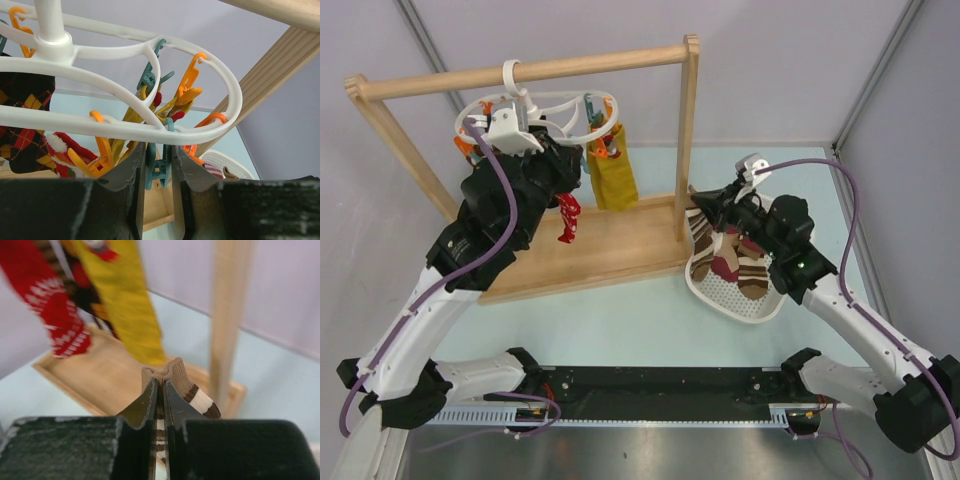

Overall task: Clip the socks to the hanger
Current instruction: Pick up the sock from the bin, then clamp the sock onto the hanger.

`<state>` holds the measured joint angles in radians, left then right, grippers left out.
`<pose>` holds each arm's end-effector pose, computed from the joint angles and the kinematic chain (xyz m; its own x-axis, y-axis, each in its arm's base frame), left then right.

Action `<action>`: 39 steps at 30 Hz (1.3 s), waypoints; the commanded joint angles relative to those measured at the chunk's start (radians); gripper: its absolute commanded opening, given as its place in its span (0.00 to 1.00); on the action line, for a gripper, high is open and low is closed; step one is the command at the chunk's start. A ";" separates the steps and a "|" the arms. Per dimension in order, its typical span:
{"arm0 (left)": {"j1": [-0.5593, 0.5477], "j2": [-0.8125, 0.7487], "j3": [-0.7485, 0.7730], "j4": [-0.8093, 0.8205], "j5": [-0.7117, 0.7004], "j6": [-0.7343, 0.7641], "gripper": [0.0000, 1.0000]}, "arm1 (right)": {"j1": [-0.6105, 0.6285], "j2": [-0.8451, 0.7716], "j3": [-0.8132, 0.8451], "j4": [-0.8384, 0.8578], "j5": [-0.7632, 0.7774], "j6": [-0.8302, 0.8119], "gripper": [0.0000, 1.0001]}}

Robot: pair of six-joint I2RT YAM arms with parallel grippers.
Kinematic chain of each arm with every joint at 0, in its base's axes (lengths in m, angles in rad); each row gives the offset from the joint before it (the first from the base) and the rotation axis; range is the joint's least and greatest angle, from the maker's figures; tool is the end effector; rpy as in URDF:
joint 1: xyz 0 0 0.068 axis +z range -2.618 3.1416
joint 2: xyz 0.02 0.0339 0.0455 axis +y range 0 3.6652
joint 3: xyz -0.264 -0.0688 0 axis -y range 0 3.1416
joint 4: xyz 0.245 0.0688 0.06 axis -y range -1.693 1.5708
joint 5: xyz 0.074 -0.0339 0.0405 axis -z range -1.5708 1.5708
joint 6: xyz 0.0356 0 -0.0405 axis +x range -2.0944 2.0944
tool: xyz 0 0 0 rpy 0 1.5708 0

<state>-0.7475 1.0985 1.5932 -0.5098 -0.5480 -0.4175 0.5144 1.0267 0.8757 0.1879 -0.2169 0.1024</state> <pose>0.1530 -0.1165 0.5161 -0.0905 -0.3880 -0.9172 0.1767 0.9001 -0.3982 0.2080 0.1264 0.3659 -0.0363 0.0941 -0.9949 -0.6675 0.7386 0.0943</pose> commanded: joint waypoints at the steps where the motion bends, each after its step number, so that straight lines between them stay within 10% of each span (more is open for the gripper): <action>1: 0.014 -0.025 0.021 0.056 -0.007 0.003 0.01 | 0.076 0.013 0.032 0.318 -0.122 -0.029 0.00; 17: 0.014 -0.031 -0.001 0.077 0.011 -0.004 0.01 | 0.272 0.341 0.198 0.722 -0.220 0.040 0.00; 39: 0.016 -0.040 -0.029 0.094 0.062 -0.023 0.01 | 0.299 0.523 0.358 0.803 -0.213 0.094 0.00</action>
<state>-0.7425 1.0805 1.5707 -0.4709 -0.5045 -0.4244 0.8082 1.5322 1.1728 0.9218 -0.4419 0.1837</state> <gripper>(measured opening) 0.263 0.083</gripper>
